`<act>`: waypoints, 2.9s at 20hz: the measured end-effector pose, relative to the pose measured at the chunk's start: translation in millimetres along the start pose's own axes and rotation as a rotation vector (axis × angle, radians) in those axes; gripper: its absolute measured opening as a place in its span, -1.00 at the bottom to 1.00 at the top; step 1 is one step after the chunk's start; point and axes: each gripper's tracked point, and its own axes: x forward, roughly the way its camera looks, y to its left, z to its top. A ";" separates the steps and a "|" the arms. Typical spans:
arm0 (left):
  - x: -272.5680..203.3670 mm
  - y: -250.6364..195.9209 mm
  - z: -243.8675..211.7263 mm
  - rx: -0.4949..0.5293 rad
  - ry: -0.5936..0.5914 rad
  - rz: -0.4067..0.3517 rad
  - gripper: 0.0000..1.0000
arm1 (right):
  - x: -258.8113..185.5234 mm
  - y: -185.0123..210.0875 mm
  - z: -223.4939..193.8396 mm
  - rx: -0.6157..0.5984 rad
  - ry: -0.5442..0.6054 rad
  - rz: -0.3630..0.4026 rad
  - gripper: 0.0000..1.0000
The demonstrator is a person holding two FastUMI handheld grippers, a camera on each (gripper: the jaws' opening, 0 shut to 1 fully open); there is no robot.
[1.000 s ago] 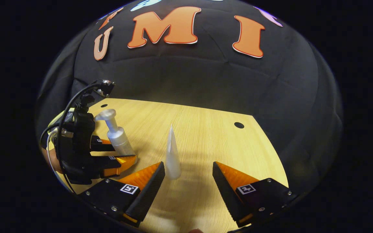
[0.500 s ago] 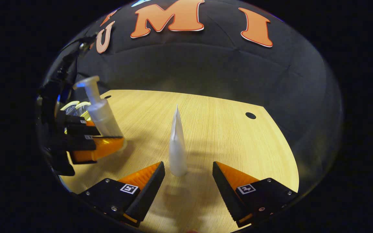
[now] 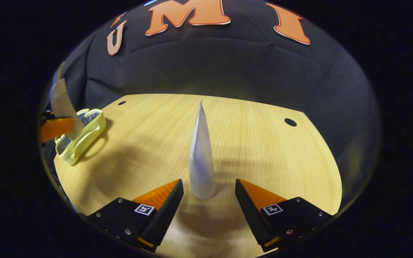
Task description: First open the suitcase, pack the skin care products into it, and then close the suitcase.
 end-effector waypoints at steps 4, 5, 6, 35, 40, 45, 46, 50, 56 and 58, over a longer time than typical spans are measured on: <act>-49.1 51.4 -5.2 -0.038 0.003 0.130 0.23 | 12.4 2.1 -2.6 0.038 0.022 0.016 0.65; -59.0 63.5 -7.9 -0.046 0.010 0.157 0.23 | 14.4 4.9 -2.5 0.043 0.022 0.021 0.53; -68.4 73.3 -10.5 -0.058 0.015 0.184 0.23 | 14.7 7.8 -2.1 0.046 0.021 0.026 0.46; -82.1 283.5 -16.3 -0.063 -0.012 0.050 0.23 | -101.8 180.0 108.8 0.078 -0.165 0.032 0.10; -55.1 297.4 -21.6 -0.015 0.009 -0.032 0.23 | -114.5 217.7 128.4 0.107 -0.212 0.025 0.00; -29.6 301.9 -43.0 -0.005 0.095 -0.106 0.23 | -115.9 248.4 124.8 0.118 -0.184 0.015 -0.04; -25.6 303.5 -53.4 0.003 0.133 -0.112 0.23 | -114.9 253.0 116.8 0.118 -0.152 0.005 -0.04; -11.8 298.3 -79.0 0.034 0.226 -0.163 0.24 | -109.6 273.9 89.1 0.080 -0.019 -0.001 -0.07; 1.2 287.1 -114.0 0.013 0.424 -0.219 0.23 | -100.3 311.1 79.2 0.025 0.074 0.093 -0.07; 6.1 289.4 -129.4 -0.008 0.501 -0.210 0.24 | -96.8 322.1 75.7 0.007 0.096 0.124 -0.07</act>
